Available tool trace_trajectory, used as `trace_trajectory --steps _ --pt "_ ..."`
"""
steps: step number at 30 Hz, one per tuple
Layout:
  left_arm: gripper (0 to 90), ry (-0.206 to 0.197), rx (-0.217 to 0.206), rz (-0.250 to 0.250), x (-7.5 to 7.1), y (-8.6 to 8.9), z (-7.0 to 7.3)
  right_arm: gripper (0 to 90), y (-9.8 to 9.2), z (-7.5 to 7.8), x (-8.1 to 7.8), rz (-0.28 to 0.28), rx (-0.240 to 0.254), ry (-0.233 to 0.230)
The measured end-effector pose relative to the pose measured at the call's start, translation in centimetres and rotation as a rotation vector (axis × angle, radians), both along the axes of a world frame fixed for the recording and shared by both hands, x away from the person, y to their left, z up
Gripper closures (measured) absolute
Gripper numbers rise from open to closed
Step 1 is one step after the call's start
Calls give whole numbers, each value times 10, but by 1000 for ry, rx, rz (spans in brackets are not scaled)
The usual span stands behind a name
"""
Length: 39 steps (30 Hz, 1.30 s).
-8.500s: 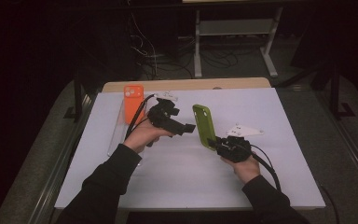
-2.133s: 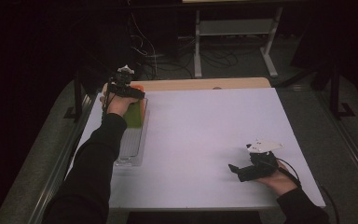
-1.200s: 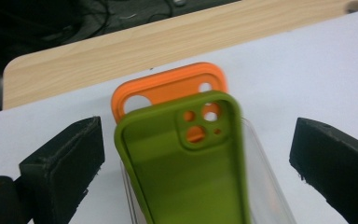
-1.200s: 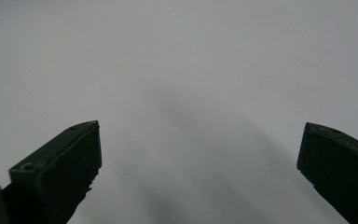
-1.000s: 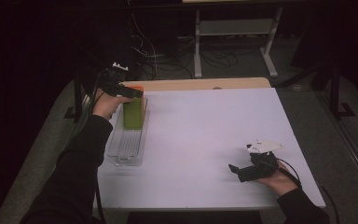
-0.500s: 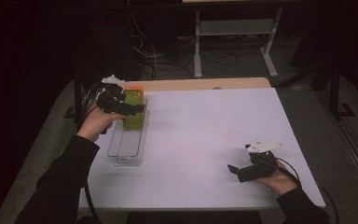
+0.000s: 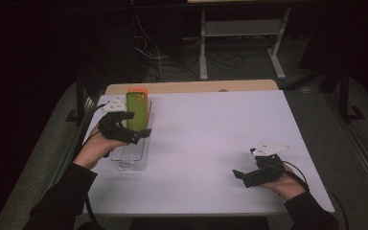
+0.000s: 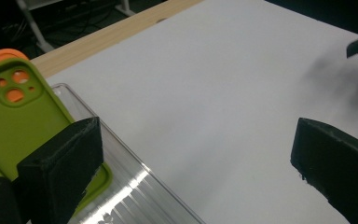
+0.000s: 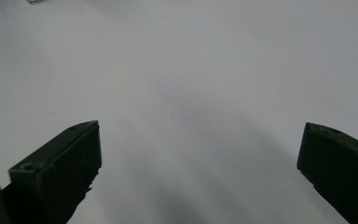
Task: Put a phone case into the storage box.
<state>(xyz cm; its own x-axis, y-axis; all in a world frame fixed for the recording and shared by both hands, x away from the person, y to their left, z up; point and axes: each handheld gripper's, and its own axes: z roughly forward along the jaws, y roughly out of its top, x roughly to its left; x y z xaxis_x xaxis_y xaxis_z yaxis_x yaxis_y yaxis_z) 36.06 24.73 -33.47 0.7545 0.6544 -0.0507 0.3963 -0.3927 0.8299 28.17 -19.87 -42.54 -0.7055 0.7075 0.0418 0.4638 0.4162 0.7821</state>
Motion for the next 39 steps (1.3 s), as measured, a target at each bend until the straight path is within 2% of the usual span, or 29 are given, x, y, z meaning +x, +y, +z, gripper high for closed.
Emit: trace_trajectory --steps 6,12,14,16,23,26,39 --pt "17 -19 -2 -46 -18 -4 -16 0 1 2 -1 5 1 0" --pt "17 -21 -15 -62 -33 -4 -29 0 2 6 0 15 4 -2" --pt "17 -21 -18 -61 -36 -2 -34 0 2 9 0 15 20 -4" --pt "17 -20 -28 -61 -38 0 -39 0 2 12 0 19 26 -8" --pt "17 -21 -12 -71 -44 2 -53 0 5 15 0 23 33 -4" --pt "17 -15 -18 -72 -46 4 -57 0 5 16 1 24 35 -10" --pt "17 -16 -20 -81 -52 6 -66 0 4 19 1 24 51 -16"
